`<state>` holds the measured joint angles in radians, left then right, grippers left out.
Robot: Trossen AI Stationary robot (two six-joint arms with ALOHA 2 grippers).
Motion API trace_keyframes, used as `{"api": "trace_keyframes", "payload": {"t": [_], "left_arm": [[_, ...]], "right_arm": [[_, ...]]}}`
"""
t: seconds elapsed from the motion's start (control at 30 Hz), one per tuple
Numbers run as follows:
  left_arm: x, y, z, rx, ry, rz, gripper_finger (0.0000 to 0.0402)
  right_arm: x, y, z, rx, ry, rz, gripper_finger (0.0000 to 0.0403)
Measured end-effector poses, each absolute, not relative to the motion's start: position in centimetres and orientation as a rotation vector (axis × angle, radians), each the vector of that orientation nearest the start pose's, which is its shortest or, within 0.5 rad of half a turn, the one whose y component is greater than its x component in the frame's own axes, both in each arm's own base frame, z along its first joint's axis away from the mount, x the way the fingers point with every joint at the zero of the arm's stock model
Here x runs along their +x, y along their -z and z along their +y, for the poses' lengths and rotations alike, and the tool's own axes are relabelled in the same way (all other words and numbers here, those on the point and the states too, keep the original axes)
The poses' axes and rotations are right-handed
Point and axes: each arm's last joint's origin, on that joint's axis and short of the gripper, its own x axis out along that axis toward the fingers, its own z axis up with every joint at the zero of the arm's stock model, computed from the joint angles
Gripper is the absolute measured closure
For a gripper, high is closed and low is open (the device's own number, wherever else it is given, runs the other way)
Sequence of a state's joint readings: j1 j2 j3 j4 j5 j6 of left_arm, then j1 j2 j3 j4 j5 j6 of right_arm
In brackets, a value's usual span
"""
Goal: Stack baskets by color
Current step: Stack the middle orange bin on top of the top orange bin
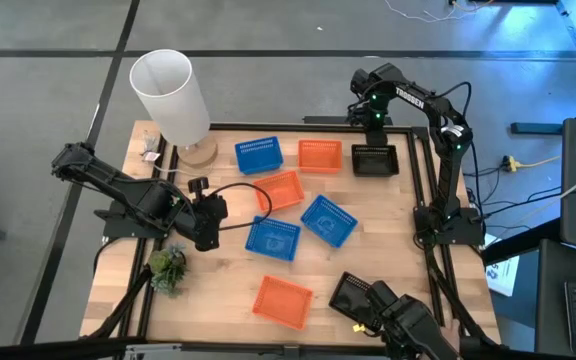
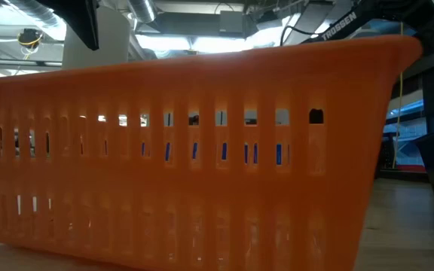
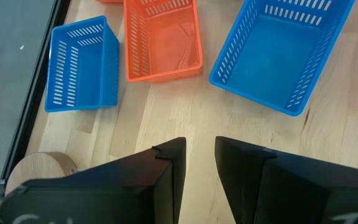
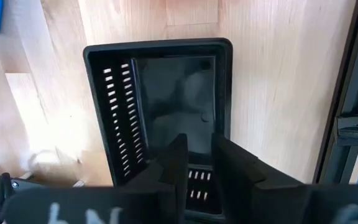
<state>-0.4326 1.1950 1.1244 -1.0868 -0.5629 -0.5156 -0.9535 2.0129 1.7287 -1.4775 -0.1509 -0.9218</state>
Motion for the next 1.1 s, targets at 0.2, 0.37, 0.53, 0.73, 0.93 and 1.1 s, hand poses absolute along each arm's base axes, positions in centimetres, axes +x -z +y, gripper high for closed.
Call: {"api": "trace_keyframes", "payload": {"t": [0.2, 0.37, 0.53, 0.73, 0.93, 1.1], "left_arm": [[19.6, -30.7, -7.3, 0.083, -0.366, 0.942, 0.0324], [19.6, -30.7, -7.3, 0.082, -0.366, 0.941, 0.0324], [19.6, -30.7, -7.3, 0.083, -0.366, 0.941, 0.0324], [19.6, -30.7, -7.3, 0.087, -0.366, 0.941, 0.0324], [19.6, -30.7, -7.3, 0.082, -0.37, 0.939, 0.0324], [19.8, -30.8, -7.4, 0.067, -0.368, 0.92, 0.0324]], "right_arm": [[21.6, -23.6, -29.7, 0.215, -0.147, 1.558, 0.0331], [22.4, -24.3, -29.7, 0.247, -0.055, 1.546, 0.0331], [23.8, -25.4, -28.9, 0.368, 0.04, 1.51, 0.0331], [26.0, -25.7, -27.1, 0.474, 0.026, 1.449, 0.0331], [28.3, -25.8, -24.3, 0.489, -0.091, 1.434, 0.0331], [30.8, -25.9, -21.1, 0.462, -0.212, 1.409, 0.0331]]}}
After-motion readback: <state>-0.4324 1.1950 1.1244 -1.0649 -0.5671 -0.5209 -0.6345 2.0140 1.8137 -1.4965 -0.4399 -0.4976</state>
